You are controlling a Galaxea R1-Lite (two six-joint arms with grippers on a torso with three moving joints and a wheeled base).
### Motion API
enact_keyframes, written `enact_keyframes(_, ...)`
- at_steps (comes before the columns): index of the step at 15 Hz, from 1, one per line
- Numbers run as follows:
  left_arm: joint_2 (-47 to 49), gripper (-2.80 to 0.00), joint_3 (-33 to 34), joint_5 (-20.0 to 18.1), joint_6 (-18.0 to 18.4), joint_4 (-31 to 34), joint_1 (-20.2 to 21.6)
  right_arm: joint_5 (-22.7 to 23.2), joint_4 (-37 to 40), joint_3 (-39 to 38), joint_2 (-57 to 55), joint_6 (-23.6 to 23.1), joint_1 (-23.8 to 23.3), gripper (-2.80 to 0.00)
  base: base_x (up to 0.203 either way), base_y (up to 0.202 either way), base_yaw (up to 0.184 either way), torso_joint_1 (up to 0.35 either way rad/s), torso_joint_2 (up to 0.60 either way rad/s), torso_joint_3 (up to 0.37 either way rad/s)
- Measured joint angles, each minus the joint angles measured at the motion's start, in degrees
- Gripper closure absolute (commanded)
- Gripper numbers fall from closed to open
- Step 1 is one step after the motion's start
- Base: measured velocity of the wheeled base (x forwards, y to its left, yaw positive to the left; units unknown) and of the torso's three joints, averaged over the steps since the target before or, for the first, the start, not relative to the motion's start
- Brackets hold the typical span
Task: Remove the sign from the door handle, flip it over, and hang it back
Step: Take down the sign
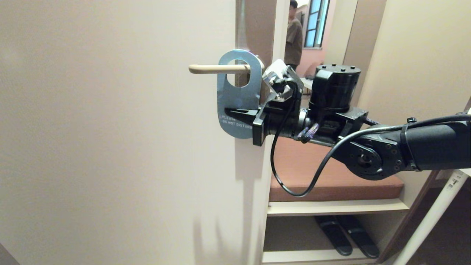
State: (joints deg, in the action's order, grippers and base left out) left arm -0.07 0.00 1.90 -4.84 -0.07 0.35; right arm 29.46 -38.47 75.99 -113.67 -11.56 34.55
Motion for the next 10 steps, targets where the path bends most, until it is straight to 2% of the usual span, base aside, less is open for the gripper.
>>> enact_keyframes(8, 0.0, 0.00, 0.0, 0.0, 0.0, 0.0, 0.0, -16.6, 0.0, -0.1, 0.3, -1.2, 3.3, 0.00, 0.000, 0.000, 0.000, 0.000, 0.00, 0.000)
enact_keyframes(10, 0.0, 0.00, 0.0, 0.0, 0.0, 0.0, 0.0, -19.1, 0.0, -0.2, 0.3, -1.3, 4.4, 0.00, 0.000, 0.000, 0.000, 0.000, 0.00, 0.000)
